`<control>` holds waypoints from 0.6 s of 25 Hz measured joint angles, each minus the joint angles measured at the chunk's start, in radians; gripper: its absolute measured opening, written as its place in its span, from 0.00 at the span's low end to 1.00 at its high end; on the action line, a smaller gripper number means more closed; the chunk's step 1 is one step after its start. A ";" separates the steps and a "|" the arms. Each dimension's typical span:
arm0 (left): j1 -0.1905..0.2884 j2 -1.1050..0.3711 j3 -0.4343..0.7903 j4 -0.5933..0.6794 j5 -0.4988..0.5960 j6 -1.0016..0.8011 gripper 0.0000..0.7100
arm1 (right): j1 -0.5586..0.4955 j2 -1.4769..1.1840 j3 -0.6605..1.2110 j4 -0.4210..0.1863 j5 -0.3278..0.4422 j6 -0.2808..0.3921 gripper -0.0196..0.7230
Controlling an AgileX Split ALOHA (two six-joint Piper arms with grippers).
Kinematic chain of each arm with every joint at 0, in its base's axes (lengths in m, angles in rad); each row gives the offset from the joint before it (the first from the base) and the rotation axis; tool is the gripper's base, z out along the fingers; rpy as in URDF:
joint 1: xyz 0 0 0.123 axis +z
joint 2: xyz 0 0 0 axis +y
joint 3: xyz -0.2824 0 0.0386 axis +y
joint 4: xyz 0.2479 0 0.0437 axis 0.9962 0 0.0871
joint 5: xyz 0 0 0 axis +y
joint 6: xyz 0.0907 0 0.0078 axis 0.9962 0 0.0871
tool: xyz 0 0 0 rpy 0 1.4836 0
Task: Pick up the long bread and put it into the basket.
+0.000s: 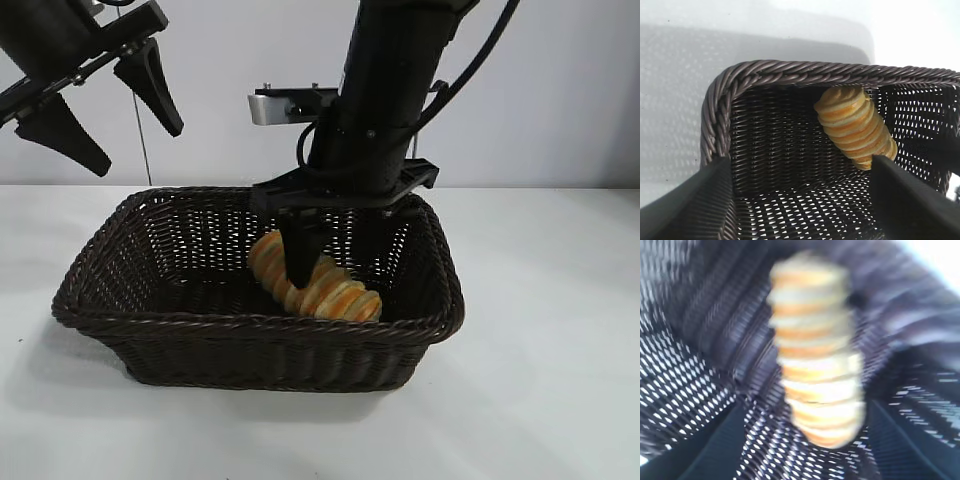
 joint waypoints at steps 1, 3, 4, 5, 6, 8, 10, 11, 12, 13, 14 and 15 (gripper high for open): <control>0.000 0.000 0.000 0.000 0.000 0.000 0.78 | -0.014 0.000 -0.020 0.007 0.014 0.000 0.71; 0.000 0.000 0.000 0.000 0.000 0.000 0.78 | -0.042 0.000 -0.066 0.022 0.047 -0.001 0.71; 0.000 0.000 0.000 0.000 0.000 0.000 0.78 | -0.057 0.000 -0.090 0.027 0.064 -0.001 0.71; 0.000 0.000 0.000 0.000 0.000 0.000 0.78 | -0.068 0.000 -0.110 0.030 0.079 -0.002 0.71; 0.000 0.000 0.000 0.000 0.000 0.000 0.78 | -0.079 0.000 -0.134 0.031 0.098 -0.002 0.71; 0.000 0.000 0.000 0.000 0.000 0.000 0.78 | -0.097 0.000 -0.178 0.031 0.131 -0.002 0.71; 0.000 0.000 0.000 0.000 0.000 0.000 0.78 | -0.111 0.000 -0.218 0.032 0.147 -0.002 0.71; 0.000 0.000 0.000 0.000 0.000 0.000 0.78 | -0.116 -0.001 -0.233 0.033 0.150 -0.002 0.71; 0.000 0.000 0.000 0.000 0.000 0.000 0.78 | -0.119 -0.001 -0.241 0.032 0.150 -0.002 0.71; 0.000 0.000 0.000 0.000 0.000 0.000 0.78 | -0.121 -0.001 -0.246 0.033 0.150 -0.002 0.71; 0.000 0.000 0.000 0.000 0.000 0.000 0.78 | -0.121 -0.001 -0.247 0.033 0.153 -0.002 0.71; 0.000 0.000 0.000 0.000 0.000 0.000 0.78 | -0.121 -0.001 -0.247 0.033 0.156 -0.002 0.71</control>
